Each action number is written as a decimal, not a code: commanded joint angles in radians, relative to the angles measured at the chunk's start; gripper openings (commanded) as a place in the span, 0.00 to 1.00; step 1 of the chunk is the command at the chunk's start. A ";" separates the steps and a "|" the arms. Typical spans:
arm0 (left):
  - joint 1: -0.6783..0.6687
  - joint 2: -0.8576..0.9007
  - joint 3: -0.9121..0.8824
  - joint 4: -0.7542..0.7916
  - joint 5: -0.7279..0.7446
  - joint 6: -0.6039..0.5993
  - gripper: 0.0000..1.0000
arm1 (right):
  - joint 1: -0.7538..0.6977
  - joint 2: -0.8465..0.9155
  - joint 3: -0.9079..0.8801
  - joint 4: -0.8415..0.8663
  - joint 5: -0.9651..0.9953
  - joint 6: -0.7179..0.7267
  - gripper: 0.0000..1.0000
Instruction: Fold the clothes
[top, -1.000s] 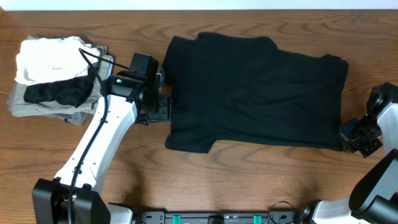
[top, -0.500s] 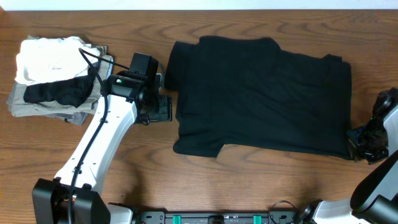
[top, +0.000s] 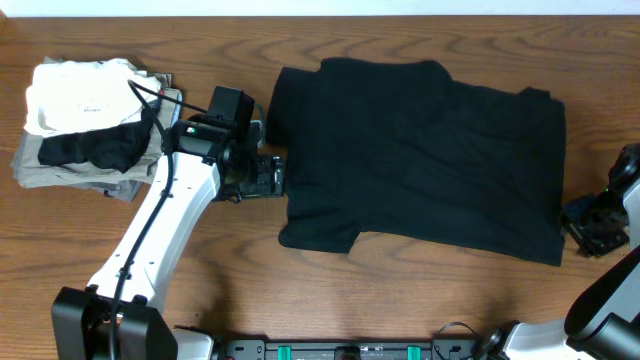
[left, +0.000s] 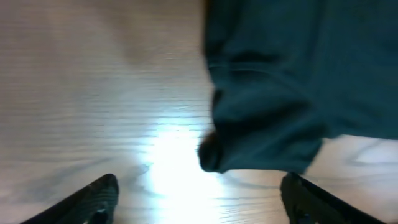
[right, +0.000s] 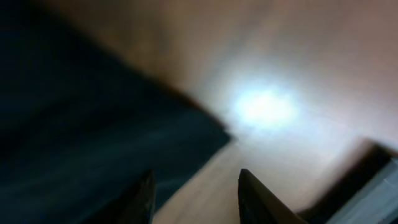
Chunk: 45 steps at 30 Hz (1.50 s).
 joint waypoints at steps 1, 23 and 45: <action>0.002 0.009 -0.039 0.013 0.097 0.034 0.87 | -0.006 -0.006 0.018 0.012 -0.157 -0.108 0.40; -0.087 0.171 -0.159 0.050 0.204 0.032 0.84 | 0.013 -0.006 0.018 0.010 -0.161 -0.138 0.31; -0.087 0.214 -0.244 0.180 0.179 0.015 0.76 | 0.013 -0.006 0.018 0.006 -0.161 -0.138 0.28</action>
